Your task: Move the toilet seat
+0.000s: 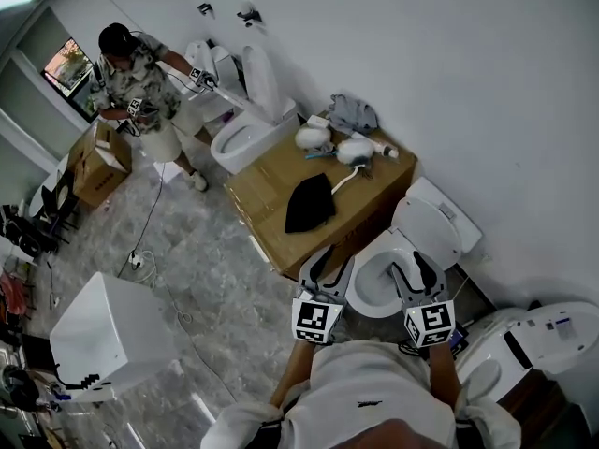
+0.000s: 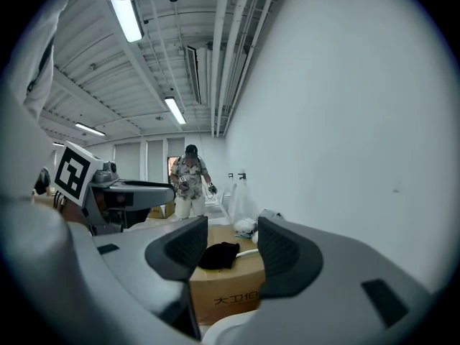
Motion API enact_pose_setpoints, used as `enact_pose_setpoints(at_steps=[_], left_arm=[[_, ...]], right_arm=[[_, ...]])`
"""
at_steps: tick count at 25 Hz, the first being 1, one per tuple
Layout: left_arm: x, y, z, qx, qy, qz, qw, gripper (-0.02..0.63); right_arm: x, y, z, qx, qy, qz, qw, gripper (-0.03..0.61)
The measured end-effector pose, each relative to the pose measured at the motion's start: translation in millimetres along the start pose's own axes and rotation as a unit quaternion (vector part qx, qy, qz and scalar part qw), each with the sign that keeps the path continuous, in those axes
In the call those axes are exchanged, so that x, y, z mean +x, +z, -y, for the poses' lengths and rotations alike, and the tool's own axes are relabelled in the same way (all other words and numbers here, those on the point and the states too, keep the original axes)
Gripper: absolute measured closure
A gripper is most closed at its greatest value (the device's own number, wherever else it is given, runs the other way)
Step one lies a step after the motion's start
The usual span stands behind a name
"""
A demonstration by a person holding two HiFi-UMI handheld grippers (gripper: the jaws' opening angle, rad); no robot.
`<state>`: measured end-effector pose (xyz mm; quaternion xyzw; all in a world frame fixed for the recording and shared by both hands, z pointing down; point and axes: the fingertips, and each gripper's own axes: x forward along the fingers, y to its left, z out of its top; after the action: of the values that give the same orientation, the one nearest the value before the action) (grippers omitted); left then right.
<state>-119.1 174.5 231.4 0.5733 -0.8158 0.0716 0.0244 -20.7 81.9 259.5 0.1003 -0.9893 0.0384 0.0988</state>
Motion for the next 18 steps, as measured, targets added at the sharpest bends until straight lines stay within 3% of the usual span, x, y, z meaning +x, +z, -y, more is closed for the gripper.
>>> enact_pose_setpoints(at_steps=[10,18], left_arm=[[77.1,-3.7,-42.2,0.007,-0.103,0.002,0.9946,0.437],[132.1,-31.3,-46.9,0.016,-0.209,-0.013,0.9778,0.437]], right_arm=[[51.4,4.4,25.4,0.027,-0.103,-0.005,0.994,0.344],[62.4,-25.0,54.5,0.041,-0.216,-0.033,0.975,0.344]])
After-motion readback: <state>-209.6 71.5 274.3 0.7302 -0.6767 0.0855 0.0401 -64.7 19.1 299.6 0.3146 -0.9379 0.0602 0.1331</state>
